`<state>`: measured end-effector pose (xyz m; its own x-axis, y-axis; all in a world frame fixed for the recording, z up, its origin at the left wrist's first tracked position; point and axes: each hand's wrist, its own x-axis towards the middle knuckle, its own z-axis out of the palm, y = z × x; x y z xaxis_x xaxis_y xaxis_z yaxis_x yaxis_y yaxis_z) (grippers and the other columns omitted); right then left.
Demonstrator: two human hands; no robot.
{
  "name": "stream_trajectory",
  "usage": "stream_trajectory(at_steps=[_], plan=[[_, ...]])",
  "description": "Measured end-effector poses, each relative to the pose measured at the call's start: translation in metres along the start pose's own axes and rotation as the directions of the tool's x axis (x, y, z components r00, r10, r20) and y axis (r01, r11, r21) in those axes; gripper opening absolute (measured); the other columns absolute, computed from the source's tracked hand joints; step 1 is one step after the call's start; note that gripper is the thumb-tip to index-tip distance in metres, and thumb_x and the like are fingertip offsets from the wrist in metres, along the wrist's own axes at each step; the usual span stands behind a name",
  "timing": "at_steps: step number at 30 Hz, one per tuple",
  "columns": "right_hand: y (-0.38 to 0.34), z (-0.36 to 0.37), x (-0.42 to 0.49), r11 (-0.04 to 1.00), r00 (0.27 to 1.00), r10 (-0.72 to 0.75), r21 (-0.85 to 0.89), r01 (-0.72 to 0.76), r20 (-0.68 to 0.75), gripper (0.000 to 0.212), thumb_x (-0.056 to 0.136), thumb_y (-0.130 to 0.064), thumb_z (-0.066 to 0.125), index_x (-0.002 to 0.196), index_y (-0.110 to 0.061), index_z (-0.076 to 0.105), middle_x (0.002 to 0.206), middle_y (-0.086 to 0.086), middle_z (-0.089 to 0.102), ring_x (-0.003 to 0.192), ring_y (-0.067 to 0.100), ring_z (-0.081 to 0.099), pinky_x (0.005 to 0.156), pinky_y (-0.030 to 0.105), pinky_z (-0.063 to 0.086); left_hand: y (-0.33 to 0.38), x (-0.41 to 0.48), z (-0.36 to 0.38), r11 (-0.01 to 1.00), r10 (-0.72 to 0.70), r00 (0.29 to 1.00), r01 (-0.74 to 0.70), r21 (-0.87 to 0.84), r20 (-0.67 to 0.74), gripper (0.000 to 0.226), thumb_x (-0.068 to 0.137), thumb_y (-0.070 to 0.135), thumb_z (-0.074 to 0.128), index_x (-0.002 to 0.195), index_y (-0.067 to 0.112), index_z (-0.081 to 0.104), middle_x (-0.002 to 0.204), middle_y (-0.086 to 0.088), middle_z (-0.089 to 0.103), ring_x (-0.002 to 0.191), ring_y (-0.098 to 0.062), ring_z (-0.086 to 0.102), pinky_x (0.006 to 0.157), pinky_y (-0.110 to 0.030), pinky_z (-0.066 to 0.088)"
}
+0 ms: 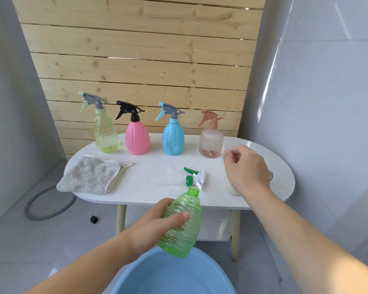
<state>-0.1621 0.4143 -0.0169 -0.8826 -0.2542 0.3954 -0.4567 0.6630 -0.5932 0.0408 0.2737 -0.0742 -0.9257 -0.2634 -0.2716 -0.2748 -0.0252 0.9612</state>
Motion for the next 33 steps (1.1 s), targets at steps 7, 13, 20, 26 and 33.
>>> stream_trajectory(at_steps=[7, 13, 20, 26, 33], plan=[[0.08, -0.02, 0.027, 0.965, 0.953, 0.25, -0.12, -0.232, 0.173, 0.037, 0.099, -0.033, 0.036, 0.12, -0.018, 0.063, 0.13, 0.011, 0.058, 0.117, 0.034, 0.05, 0.096, 0.042, 0.043, 0.004, 0.007, 0.021, 1.0, 0.019, 0.999, -0.018, -0.023, 0.039, 0.052, 0.078, 0.045, 0.074, 0.124, 0.024, 0.062, 0.111, -0.004, 0.074, 0.103, -0.019, 0.073, 0.082, -0.027, 0.056], [0.101, -0.025, 0.021, 0.95, 0.909, 0.285, 0.039, -0.311, 0.303, 0.039, 0.097, -0.03, 0.048, 0.134, -0.02, 0.054, 0.14, 0.009, 0.049, 0.104, 0.025, 0.055, 0.082, 0.031, 0.043, 0.004, 0.011, 0.03, 0.999, 0.022, 0.999, -0.019, -0.043, 0.05, 0.055, 0.077, 0.043, 0.073, 0.126, 0.021, 0.06, 0.117, -0.008, 0.073, 0.106, -0.023, 0.073, 0.084, -0.03, 0.06], [0.099, -0.04, 0.001, 0.865, 0.825, 0.308, 0.222, -0.451, 0.473, 0.022, 0.099, -0.03, 0.055, 0.097, -0.009, 0.061, 0.106, 0.011, 0.063, 0.102, 0.032, 0.066, 0.088, 0.042, 0.058, -0.002, 0.006, 0.032, 0.998, 0.039, 0.998, -0.036, -0.045, 0.056, 0.063, 0.073, 0.046, 0.078, 0.129, 0.024, 0.06, 0.114, -0.005, 0.074, 0.107, -0.024, 0.073, 0.087, -0.034, 0.057], [0.072, -0.059, -0.039, 0.576, 0.675, 0.247, 0.454, -0.679, 0.695, 0.014, 0.098, -0.014, 0.059, 0.088, -0.004, 0.057, 0.072, 0.016, 0.059, 0.089, 0.03, 0.063, 0.09, 0.049, 0.057, -0.009, -0.014, 0.023, 0.998, 0.063, 0.996, -0.063, 0.001, 0.056, 0.053, 0.08, 0.036, 0.075, 0.13, 0.022, 0.062, 0.119, -0.005, 0.074, 0.11, -0.023, 0.071, 0.09, -0.032, 0.056], [0.068, -0.042, -0.098, 0.656, 0.587, 0.191, 0.342, -0.672, 0.787, 0.026, 0.096, -0.015, 0.058, 0.073, -0.005, 0.059, 0.062, 0.008, 0.055, 0.073, 0.023, 0.068, 0.094, 0.045, 0.056, -0.035, -0.044, -0.006, 0.997, 0.035, 0.999, -0.037, 0.068, 0.032, 0.063, 0.073, 0.039, 0.081, 0.13, 0.026, 0.059, 0.116, -0.002, 0.074, 0.108, -0.018, 0.072, 0.083, -0.027, 0.056]])
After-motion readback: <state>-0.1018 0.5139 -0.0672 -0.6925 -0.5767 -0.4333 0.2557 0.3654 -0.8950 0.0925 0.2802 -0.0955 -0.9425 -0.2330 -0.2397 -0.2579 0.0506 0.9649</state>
